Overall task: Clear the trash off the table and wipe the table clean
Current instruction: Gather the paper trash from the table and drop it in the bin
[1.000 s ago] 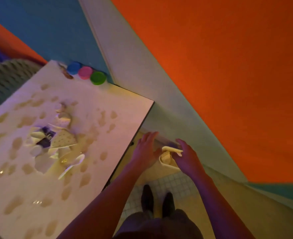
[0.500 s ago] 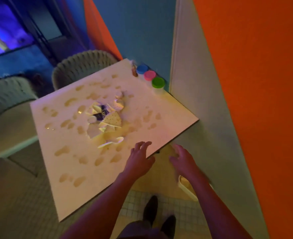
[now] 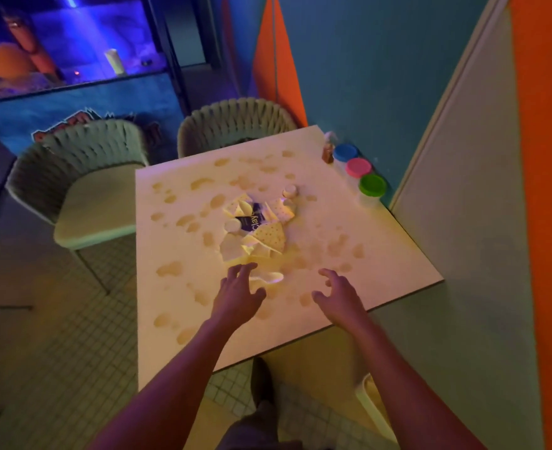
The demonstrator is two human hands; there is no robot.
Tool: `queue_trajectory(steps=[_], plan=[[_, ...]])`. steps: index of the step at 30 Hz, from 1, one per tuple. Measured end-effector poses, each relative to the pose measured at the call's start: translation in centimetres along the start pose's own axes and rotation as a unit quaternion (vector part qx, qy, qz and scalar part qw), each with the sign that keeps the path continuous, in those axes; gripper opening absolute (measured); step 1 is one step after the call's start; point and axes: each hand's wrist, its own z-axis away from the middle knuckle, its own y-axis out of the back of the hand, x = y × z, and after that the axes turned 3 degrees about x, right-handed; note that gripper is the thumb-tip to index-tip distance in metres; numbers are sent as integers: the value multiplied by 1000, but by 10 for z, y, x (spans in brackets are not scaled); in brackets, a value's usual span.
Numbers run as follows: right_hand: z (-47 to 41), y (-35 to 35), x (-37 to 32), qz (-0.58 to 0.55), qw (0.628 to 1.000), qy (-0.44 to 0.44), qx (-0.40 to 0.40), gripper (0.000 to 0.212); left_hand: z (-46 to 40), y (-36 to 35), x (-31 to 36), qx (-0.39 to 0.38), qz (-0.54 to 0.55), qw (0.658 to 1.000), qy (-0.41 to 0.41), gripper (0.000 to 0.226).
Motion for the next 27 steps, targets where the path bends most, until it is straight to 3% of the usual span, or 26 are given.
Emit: queue_trajectory(steps=[8,18,27], plan=[[-89,-11,-65,38,999,13,7,55,-90,26,-28,25,-10,998,58,67],[-169,-41,-112,92,995,-17,-23,63,-168,23,-52,-49,-32,995,79,89],[-211,-65,-118,189,977,51,-78,68,-196,4,-44,-68,-73,992,83,91]])
